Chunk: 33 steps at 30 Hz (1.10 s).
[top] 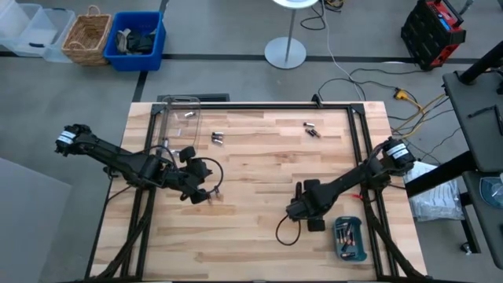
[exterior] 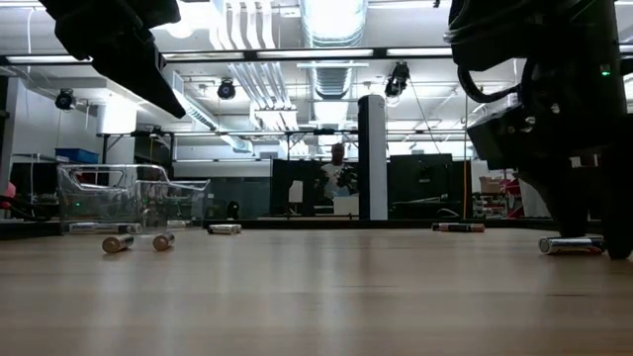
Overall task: Sort batteries
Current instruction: Put the silver and black battery into the transparent bin
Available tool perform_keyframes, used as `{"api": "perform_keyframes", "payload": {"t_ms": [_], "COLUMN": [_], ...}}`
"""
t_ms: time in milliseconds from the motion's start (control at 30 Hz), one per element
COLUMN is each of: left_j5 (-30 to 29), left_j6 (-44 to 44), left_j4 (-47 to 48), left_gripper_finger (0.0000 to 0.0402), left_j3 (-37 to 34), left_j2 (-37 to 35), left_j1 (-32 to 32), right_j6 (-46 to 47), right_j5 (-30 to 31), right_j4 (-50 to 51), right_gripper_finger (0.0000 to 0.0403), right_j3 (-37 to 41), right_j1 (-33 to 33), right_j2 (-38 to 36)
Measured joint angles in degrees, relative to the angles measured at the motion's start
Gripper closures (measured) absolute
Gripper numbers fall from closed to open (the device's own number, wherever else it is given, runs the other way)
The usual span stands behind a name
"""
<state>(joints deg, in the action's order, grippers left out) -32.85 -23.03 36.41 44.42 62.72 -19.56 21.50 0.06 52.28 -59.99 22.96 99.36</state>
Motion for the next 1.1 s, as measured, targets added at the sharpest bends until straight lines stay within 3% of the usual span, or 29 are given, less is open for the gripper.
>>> {"api": "perform_keyframes", "payload": {"t_ms": [200, 467, 800, 933, 1100], "left_j5": [0.0, -0.1, 0.2, 0.9, 1.9], "left_j6": [0.4, 4.9, 7.3, 6.1, 5.6], "left_j4": [-0.4, -6.4, -17.2, -18.4, -21.6], "left_gripper_finger": [0.0402, 0.0402, 0.0396, 0.0363, 0.0309], "left_j3": [0.0, 0.0, -0.2, -0.3, -0.3], "left_j2": [0.0, 0.0, 0.0, 0.0, 2.4], "left_j1": [0.0, 0.0, -0.1, -0.1, -0.3], "right_j6": [0.1, -1.0, -5.7, -10.3, -20.4], "right_j5": [-0.4, 0.1, 12.9, 17.0, 19.7], "right_j4": [-1.9, -4.3, -15.0, -22.8, -39.8], "right_gripper_finger": [0.0255, 0.0369, 0.0369, 0.0369, 0.0369], "right_j3": [1.2, 2.3, 0.9, -0.6, -0.7], "right_j1": [0.0, -1.2, -2.1, -2.6, -4.0], "right_j2": [0.6, 0.6, -0.2, -1.1, -1.1]}}
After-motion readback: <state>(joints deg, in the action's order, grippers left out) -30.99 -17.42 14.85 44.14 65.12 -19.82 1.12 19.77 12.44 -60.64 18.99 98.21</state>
